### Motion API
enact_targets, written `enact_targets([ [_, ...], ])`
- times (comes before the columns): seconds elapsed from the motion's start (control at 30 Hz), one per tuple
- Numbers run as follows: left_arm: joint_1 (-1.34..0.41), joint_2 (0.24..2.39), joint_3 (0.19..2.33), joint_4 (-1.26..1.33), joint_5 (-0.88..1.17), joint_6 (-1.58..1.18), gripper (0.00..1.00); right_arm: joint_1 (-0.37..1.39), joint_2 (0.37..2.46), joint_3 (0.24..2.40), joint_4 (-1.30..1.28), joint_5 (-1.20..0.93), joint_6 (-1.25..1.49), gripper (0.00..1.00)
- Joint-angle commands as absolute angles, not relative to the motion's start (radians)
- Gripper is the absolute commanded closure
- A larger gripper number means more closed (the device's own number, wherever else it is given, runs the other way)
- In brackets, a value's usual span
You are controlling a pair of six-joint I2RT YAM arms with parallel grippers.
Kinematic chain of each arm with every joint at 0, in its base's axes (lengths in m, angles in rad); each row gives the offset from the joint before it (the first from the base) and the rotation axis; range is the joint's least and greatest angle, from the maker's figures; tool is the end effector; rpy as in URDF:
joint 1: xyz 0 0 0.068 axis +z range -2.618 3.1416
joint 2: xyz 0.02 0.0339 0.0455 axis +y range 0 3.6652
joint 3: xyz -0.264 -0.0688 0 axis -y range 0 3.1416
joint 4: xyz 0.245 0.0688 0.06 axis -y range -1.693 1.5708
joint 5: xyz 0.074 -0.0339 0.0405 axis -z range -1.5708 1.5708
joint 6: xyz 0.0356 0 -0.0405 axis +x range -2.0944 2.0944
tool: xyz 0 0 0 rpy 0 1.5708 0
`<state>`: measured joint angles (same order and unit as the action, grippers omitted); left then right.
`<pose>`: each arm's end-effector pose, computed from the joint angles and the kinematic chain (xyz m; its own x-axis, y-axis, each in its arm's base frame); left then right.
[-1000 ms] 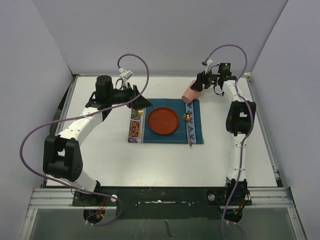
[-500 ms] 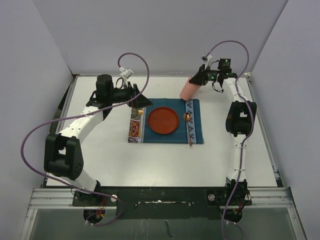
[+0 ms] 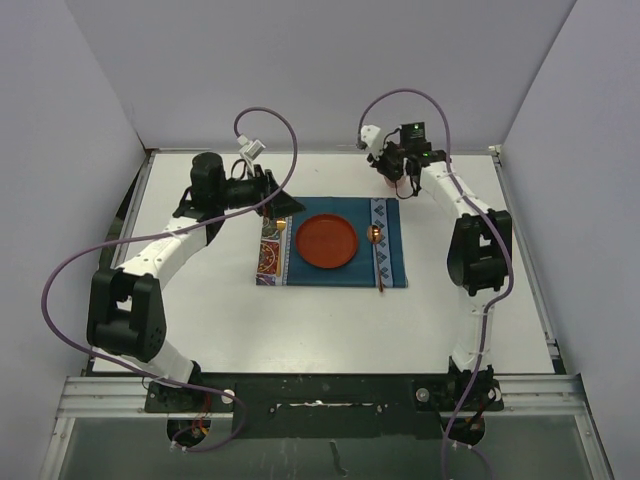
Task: Set the dinner table for one person
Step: Pick up the cup at the center of the board, then place the cup on the napkin.
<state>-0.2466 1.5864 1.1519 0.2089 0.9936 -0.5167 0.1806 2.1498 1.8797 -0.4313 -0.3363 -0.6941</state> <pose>0.3444 -0.1175 0.3079 -0.6457 -0.1154 -0.7548 0.6973 0.3137 -0.6445 0.4886 0.1011 0.2575 -0.2208 -0.6542 -0.7234 -0.7270 0.6048 -0.3250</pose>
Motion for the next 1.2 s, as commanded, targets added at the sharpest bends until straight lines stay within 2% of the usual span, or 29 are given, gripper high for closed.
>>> enact_targets([
  [0.0,-0.241,1.500,1.115,0.351,1.022,-0.562,0.02,0.205,2.010,1.859,-0.449,-0.142,-0.808,1.00],
  [0.27,-0.239,1.510,1.082,0.453,1.052,-0.623,0.02,0.214,1.932,1.819,-0.555,-0.083,-0.669,1.00],
  [0.53,-0.238,1.532,1.070,0.508,1.062,-0.660,0.02,0.242,1.903,1.780,-0.692,-0.306,-0.511,1.00],
  [0.67,-0.237,1.550,1.059,0.557,1.064,-0.698,0.02,0.249,1.928,1.751,-0.655,-0.363,-0.468,1.00],
  [1.17,-0.238,1.551,1.050,0.558,1.046,-0.712,0.02,0.235,2.056,1.857,-0.554,-0.313,-0.503,1.00],
])
